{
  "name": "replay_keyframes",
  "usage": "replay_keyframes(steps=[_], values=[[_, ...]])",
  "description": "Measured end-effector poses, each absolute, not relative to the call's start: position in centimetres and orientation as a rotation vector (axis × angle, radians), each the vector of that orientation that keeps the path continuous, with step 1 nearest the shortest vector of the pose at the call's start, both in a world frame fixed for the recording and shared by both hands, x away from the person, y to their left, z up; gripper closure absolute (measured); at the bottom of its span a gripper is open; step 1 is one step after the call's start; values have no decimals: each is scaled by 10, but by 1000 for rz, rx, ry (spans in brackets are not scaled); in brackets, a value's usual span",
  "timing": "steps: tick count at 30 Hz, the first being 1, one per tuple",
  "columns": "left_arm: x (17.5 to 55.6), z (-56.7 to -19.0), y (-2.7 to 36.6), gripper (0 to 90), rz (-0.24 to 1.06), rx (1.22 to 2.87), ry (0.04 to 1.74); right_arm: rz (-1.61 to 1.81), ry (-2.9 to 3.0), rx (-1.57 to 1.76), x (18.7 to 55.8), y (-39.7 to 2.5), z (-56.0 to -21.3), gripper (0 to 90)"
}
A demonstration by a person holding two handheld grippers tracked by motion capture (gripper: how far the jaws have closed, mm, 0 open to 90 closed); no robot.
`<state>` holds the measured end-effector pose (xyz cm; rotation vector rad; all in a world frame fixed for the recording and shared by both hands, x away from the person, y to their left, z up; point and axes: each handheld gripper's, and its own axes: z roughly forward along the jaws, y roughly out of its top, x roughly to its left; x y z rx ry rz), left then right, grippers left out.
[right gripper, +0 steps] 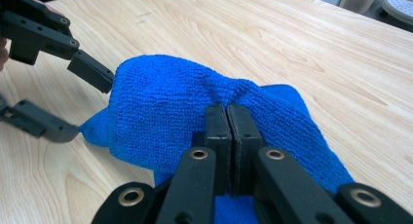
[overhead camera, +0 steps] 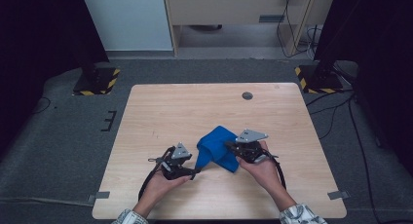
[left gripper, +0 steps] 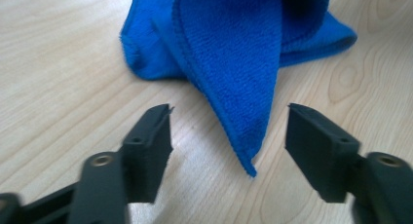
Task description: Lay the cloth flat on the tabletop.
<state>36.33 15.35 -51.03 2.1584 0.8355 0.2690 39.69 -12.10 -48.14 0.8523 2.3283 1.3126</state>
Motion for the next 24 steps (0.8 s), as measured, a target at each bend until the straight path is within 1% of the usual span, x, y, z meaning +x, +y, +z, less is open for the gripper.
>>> replay_keyframes(steps=[2, 5, 10, 13, 14, 15, 17, 18, 19, 20, 21, 24], values=[[364, -509, 153, 243, 274, 2123, 849, 1316, 2325, 858, 400, -120, -479, 885], [365, -510, 152, 210, 284, 2124, 853, 1313, 2328, 862, 404, -117, -478, 885], [370, -515, 150, 203, 273, 2136, 855, 1303, 2335, 872, 413, -114, -476, 885], [372, -515, 150, 221, 263, 2146, 850, 1295, 2340, 877, 417, -112, -475, 885], [374, -515, 150, 281, 265, 2154, 839, 1289, 2344, 881, 421, -110, -475, 886], [377, -516, 150, 294, 276, 2152, 848, 1292, 2349, 883, 421, -110, -474, 885], [380, -516, 151, 384, 273, 2149, 854, 1289, 2349, 884, 423, -109, -473, 885], [382, -517, 151, 402, 282, 2147, 858, 1288, 2353, 886, 423, -109, -473, 886], [382, -517, 151, 474, 282, 2147, 858, 1288, 2353, 886, 423, -109, -473, 886], [384, -516, 152, 474, 280, 2143, 858, 1290, 2352, 884, 424, -109, -472, 886], [388, -514, 153, 578, 296, 2126, 858, 1282, 2357, 881, 425, -109, -473, 885], [392, -510, 156, 727, 323, 2091, 856, 1264, 2367, 893, 427, -109, -476, 885]])
